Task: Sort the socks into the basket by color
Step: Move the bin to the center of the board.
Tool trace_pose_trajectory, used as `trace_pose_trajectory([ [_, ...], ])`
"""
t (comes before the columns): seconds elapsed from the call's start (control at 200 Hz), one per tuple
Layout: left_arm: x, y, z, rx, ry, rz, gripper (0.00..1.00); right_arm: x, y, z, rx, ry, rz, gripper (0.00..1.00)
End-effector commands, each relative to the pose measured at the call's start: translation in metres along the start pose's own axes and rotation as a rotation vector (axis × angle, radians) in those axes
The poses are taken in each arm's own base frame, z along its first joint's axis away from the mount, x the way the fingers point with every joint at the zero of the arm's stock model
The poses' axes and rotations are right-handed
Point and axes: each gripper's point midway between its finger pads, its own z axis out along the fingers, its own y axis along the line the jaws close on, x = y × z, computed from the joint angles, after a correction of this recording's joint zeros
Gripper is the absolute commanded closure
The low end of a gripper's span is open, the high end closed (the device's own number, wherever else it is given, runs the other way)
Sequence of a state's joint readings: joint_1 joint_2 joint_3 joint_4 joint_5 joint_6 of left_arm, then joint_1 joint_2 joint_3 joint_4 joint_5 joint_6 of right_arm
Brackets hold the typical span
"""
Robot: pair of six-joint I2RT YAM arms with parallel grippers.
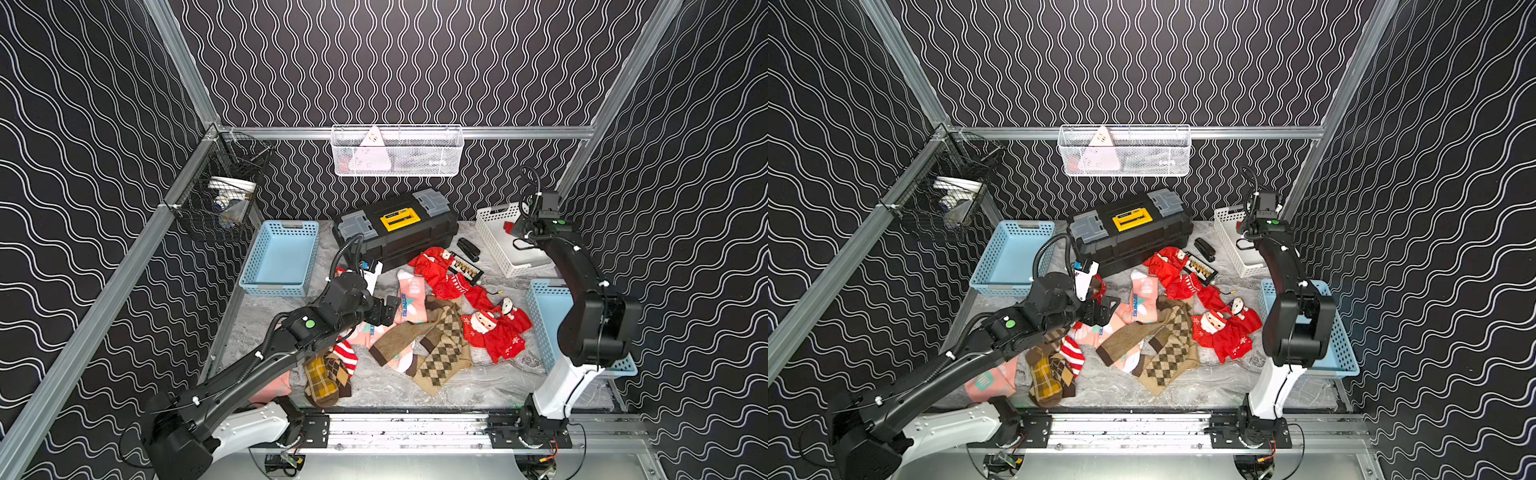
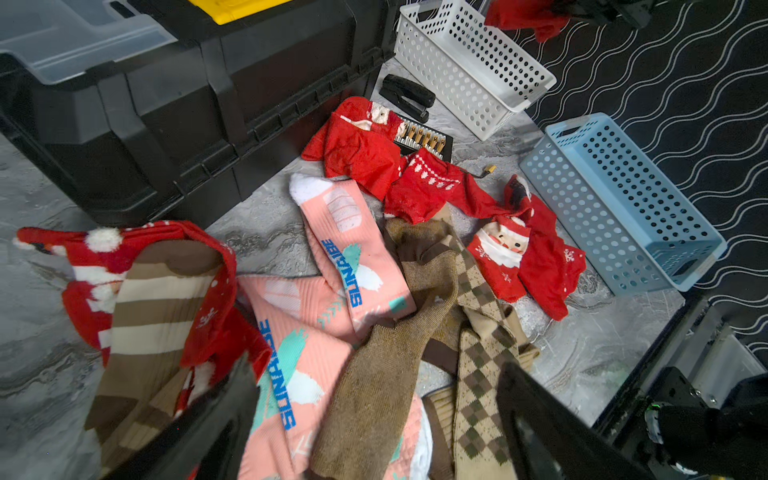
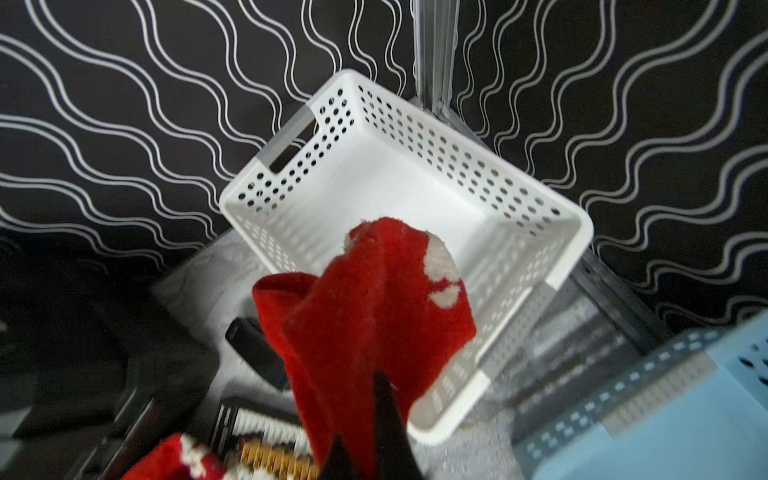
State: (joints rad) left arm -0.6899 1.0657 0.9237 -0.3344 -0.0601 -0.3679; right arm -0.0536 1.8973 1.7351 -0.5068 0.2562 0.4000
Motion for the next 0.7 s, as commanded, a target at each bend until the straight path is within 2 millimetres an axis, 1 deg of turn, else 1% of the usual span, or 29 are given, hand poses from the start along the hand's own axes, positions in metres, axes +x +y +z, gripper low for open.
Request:
trace_pose_trajectory([
  [0.0,0.011,0.009,-0.007,-0.037,0.019,-0.015,0.06,-0.013,0.002,0.027,-0.021,-0.016,-0.004,1.00],
  [0.02,0.012,0.009,-0.008,-0.036,0.019,-0.018,0.06,-0.011,0.001,0.034,-0.022,-0.003,-0.002,1.00],
  [0.04,0.013,0.009,-0.008,-0.034,0.020,-0.021,0.06,-0.013,0.000,0.036,-0.027,0.001,0.001,1.00],
  [0.05,0.014,0.009,-0.009,-0.035,0.020,-0.023,0.06,-0.006,-0.001,0.045,-0.020,0.021,-0.002,1.00],
  [0.065,0.015,0.010,-0.009,-0.036,0.021,-0.024,0.06,-0.002,-0.003,0.052,-0.016,0.035,-0.002,1.00],
  [0.145,0.018,0.011,-0.009,-0.038,0.026,-0.032,0.06,0.013,-0.007,0.073,-0.010,0.084,-0.005,1.00],
  [0.235,0.019,0.011,-0.009,-0.038,0.028,-0.032,0.06,0.030,-0.011,0.090,0.004,0.125,-0.009,1.00],
  [0.33,0.018,0.009,-0.007,-0.036,0.030,-0.028,0.06,0.045,-0.009,0.105,-0.013,0.163,-0.018,1.00],
  [0.42,0.018,0.009,-0.006,-0.036,0.030,-0.028,0.06,0.059,-0.006,0.114,-0.032,0.215,-0.014,1.00],
  [0.49,0.019,0.009,-0.005,-0.037,0.030,-0.029,0.06,0.070,-0.004,0.115,-0.041,0.250,-0.010,1.00],
  [0.605,0.020,0.010,-0.004,-0.037,0.029,-0.033,0.06,0.092,0.002,0.113,-0.076,0.318,-0.016,1.00],
  [0.696,0.020,0.010,-0.003,-0.038,0.028,-0.035,0.06,0.110,0.009,0.106,-0.107,0.366,-0.035,1.00],
])
